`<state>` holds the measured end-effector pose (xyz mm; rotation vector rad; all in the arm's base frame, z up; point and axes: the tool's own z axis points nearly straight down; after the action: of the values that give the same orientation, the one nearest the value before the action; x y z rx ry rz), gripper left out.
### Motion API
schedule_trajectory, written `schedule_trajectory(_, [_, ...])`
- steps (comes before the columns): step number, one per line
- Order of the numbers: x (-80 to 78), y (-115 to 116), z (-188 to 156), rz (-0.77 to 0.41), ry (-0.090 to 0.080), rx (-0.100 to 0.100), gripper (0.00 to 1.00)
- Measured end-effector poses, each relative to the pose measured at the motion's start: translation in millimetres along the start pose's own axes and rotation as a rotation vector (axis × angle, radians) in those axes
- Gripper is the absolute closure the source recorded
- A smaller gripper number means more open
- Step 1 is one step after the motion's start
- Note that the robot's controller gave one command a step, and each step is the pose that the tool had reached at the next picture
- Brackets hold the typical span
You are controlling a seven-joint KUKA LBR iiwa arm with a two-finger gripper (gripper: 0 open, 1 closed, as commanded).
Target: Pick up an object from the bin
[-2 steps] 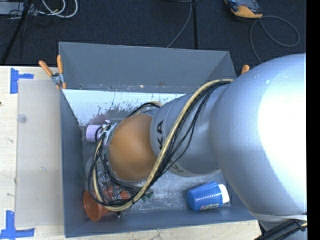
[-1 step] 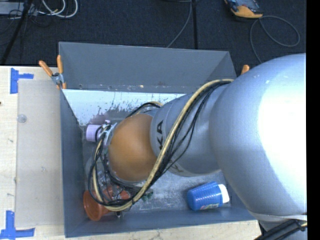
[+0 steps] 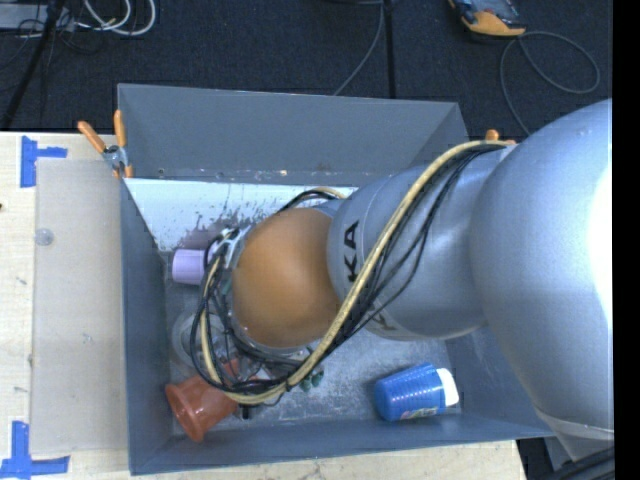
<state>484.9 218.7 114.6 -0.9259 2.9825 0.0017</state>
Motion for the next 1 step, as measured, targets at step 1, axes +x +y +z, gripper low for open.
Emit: schedule_trajectory(1, [10.0,-23.1,-58.0,-0.034,0.000,0.002,1.00])
